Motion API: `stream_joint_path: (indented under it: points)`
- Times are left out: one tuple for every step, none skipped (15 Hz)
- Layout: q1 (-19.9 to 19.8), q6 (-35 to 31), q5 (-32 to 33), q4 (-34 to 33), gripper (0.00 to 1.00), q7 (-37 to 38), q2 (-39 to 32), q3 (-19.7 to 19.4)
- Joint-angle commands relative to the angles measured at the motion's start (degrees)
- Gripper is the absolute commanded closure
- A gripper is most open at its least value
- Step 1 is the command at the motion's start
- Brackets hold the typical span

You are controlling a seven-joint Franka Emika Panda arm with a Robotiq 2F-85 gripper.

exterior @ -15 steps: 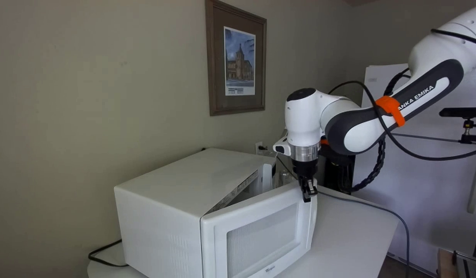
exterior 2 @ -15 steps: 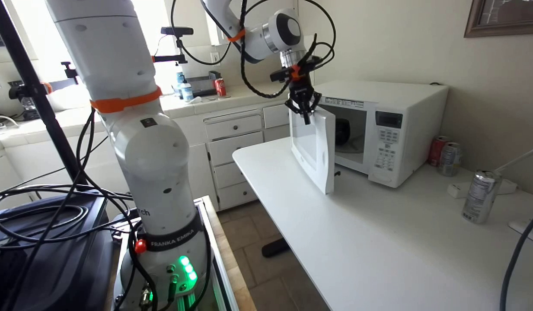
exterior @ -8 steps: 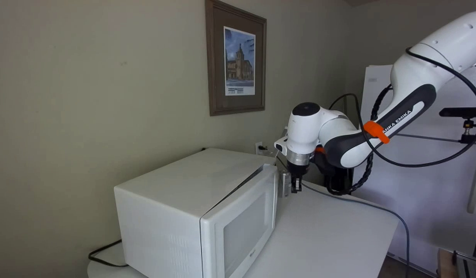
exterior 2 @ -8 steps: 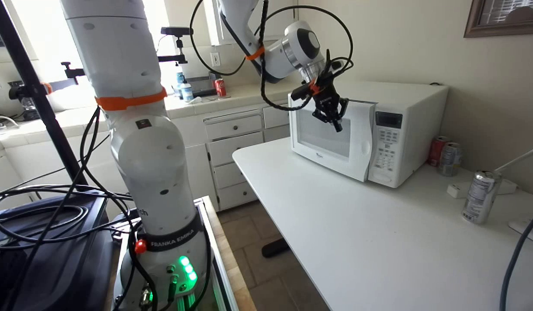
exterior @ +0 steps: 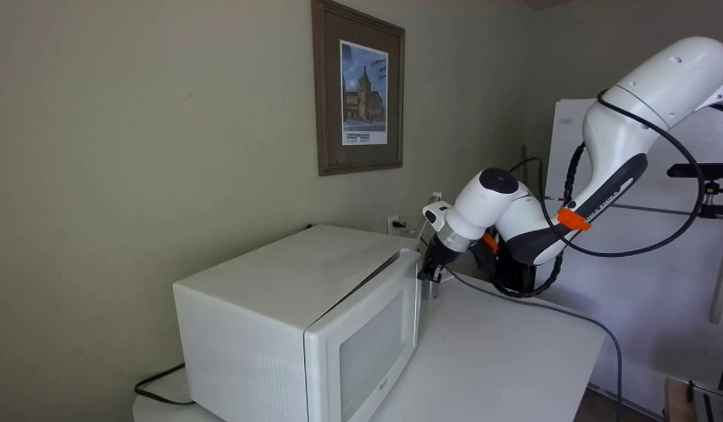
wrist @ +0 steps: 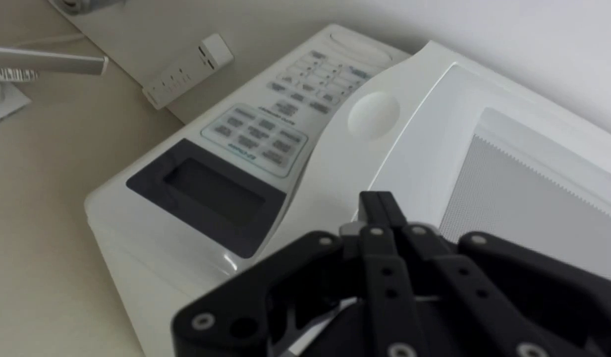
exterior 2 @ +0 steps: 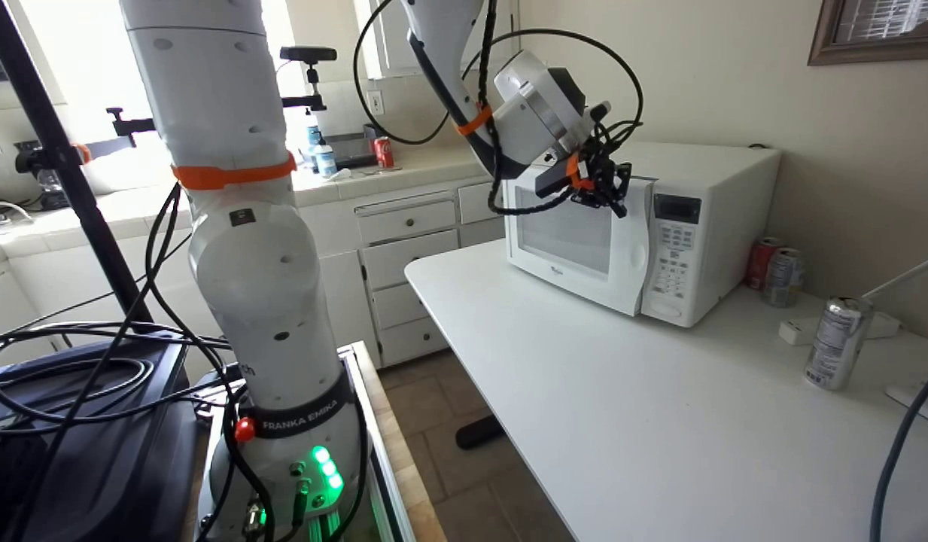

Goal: Close the door to the microwave

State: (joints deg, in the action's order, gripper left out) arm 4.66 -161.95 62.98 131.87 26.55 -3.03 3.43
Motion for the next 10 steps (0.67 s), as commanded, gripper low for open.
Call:
stream_joint_path:
  points:
    - [-1.2,-7.2,12.3,-3.2,1.00,6.9,-3.5,-2.3]
    - [-1.4,-8.0,15.5,-4.2,1.00,8.4,-4.2,-3.0]
    - [-1.5,-8.7,18.5,-5.2,1.00,10.2,-4.8,-3.4]
    - [-1.6,-10.0,21.5,-6.2,1.00,12.0,-5.6,-3.9]
    - [-1.7,-10.6,24.1,-7.1,1.00,13.7,-6.2,-4.2]
    - [-1.8,-11.4,26.8,-8.3,1.00,15.4,-7.2,-4.7]
    - [-1.9,-12.2,29.2,-9.6,1.00,17.0,-8.1,-5.0]
    - [-2.1,-13.1,31.3,-10.2,1.00,18.4,-8.8,-5.3]
    - [-2.4,-14.9,31.8,-10.4,1.00,18.1,-9.3,-5.4]
    - [-2.9,-18.6,29.6,-9.1,1.00,14.8,-9.8,-5.4]
